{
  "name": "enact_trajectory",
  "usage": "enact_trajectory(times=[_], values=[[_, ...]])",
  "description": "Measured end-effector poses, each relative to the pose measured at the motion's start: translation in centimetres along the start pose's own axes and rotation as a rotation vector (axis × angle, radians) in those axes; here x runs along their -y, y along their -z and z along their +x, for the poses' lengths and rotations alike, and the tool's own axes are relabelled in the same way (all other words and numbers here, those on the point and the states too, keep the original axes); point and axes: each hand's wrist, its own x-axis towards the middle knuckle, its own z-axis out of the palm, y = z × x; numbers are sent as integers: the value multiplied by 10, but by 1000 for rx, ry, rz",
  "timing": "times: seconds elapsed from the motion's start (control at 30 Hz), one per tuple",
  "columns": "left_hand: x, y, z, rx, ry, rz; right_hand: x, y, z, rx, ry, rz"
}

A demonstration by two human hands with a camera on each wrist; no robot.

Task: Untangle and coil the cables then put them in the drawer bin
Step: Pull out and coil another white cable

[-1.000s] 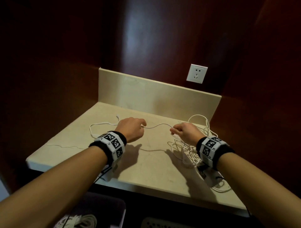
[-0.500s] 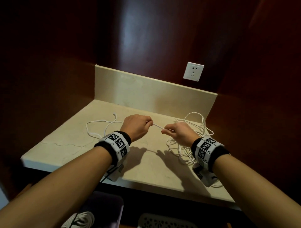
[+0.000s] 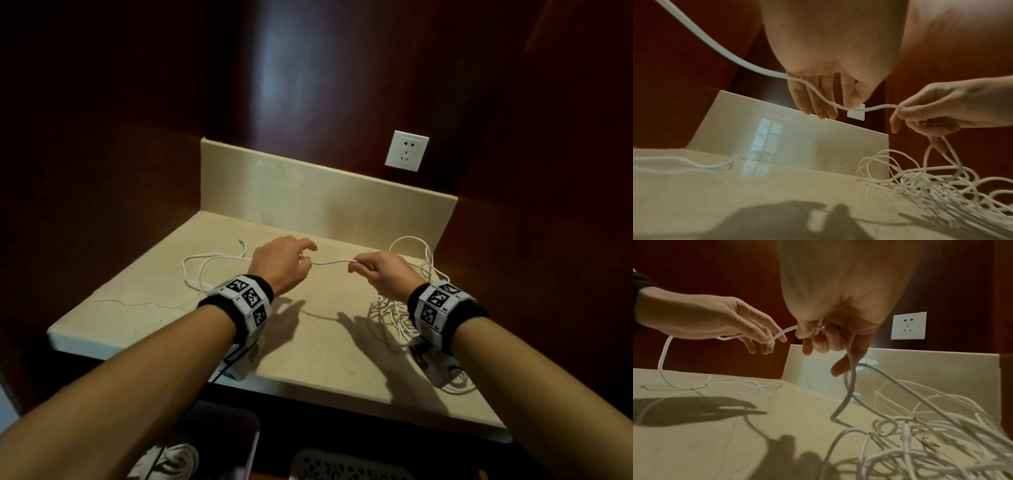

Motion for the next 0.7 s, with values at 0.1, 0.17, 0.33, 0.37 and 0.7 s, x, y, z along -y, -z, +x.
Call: enact_trajectory(times=[0.1, 0.17, 0.33, 0.37, 0.7], values=[[-12, -7, 0, 63, -101, 26, 3, 2, 1, -23, 13, -13], [-17, -11, 0, 86, -114, -16, 3, 2, 0, -16, 23, -39], [-16, -14, 2, 44, -85, 4, -5, -6, -3, -6, 11, -32], [-13, -12, 3, 24, -63, 10, -8, -7, -4, -2, 2, -22], [10, 4, 2, -18, 135, 46, -28, -2, -15, 1, -49, -34]])
